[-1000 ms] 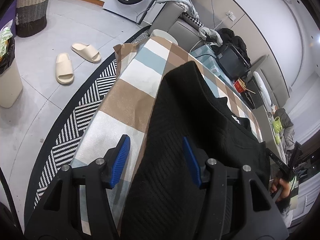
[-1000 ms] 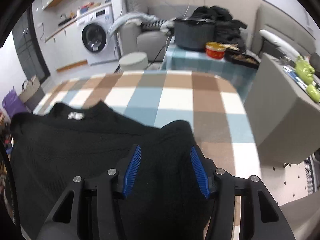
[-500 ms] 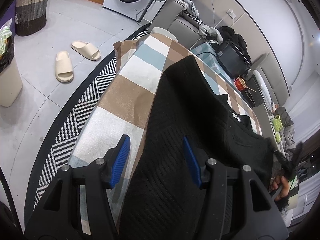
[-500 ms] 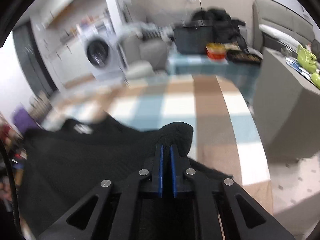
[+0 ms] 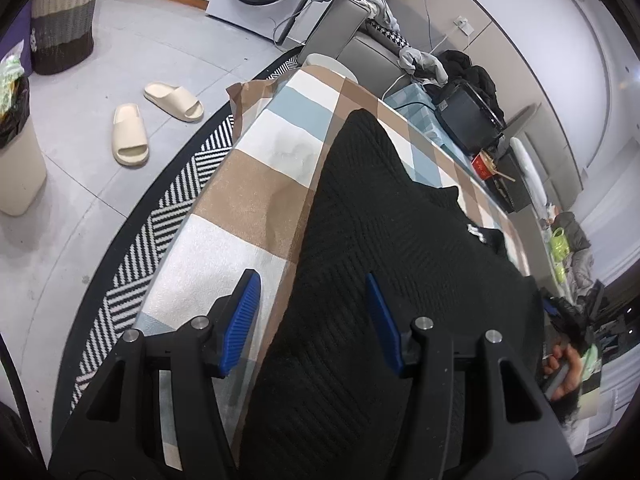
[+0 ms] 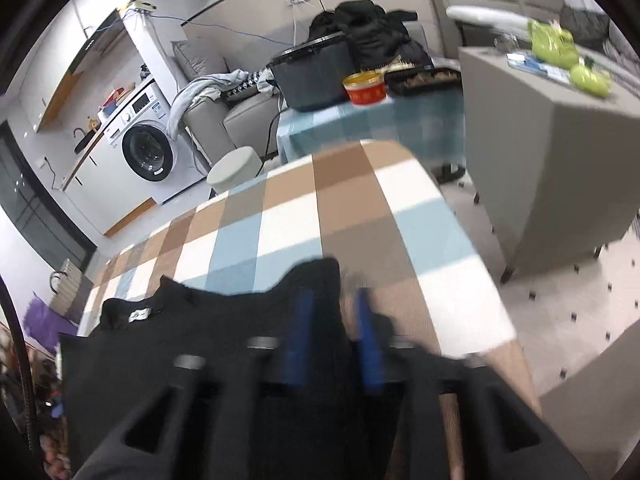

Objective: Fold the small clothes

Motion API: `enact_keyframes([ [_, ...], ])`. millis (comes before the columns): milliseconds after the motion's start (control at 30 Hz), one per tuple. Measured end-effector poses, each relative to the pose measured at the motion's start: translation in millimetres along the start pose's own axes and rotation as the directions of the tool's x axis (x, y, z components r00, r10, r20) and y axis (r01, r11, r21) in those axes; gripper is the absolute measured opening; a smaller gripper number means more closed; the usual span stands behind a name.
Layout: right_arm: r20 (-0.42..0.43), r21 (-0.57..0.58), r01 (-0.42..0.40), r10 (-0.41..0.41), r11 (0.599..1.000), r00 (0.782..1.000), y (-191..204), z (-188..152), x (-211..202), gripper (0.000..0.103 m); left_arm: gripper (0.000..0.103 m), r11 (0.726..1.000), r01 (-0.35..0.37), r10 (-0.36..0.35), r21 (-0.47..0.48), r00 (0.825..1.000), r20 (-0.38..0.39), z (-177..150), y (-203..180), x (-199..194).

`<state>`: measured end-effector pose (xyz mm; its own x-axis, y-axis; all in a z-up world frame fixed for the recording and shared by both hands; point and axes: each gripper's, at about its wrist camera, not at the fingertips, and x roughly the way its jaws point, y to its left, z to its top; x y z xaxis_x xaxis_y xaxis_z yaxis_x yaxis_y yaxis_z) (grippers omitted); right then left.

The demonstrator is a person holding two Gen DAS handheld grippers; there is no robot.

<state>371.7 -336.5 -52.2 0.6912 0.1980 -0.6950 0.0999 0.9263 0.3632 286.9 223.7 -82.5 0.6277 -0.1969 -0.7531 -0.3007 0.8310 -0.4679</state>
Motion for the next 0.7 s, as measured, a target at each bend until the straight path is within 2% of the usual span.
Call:
enact_keyframes([
  [100,-0.008,-0.016,-0.014,0.014,1.0,1.0,-2,-9,-14,0.045,0.05,1.0,-0.003,0.003,0.012,1.0,-0.01,2,-3,6],
  [300,-0.044,-0.008,-0.024,0.024,1.0,0.999,-12,-24,-27,0.049,0.05,0.998,0.014,-0.015,0.059,1.0,0.019,12,-19,13],
  [467,-0.061,0.004,-0.046,0.046,0.999,0.997,-13,-29,-30,0.052,0.05,0.994,-0.01,0.006,0.111,1.0,0.031,28,-36,24],
  [567,-0.062,-0.014,-0.052,0.052,0.999,0.997,-8,-30,-30,0.053,0.05,0.988,-0.05,0.044,0.149,0.998,0.047,35,-45,38],
  [600,-0.065,-0.02,-0.052,0.051,0.998,0.997,-7,-31,-29,0.053,0.039,0.987,-0.057,0.05,0.15,0.998,0.045,36,-45,42],
  [633,-0.069,-0.023,-0.05,0.048,0.998,0.996,-5,-31,-28,0.053,0.023,0.988,-0.053,0.047,0.143,0.998,0.046,37,-45,44],
  [700,-0.073,-0.027,-0.044,0.042,0.999,0.996,-4,-31,-26,0.053,0.012,0.99,-0.028,0.019,0.137,0.998,0.067,38,-45,40],
])
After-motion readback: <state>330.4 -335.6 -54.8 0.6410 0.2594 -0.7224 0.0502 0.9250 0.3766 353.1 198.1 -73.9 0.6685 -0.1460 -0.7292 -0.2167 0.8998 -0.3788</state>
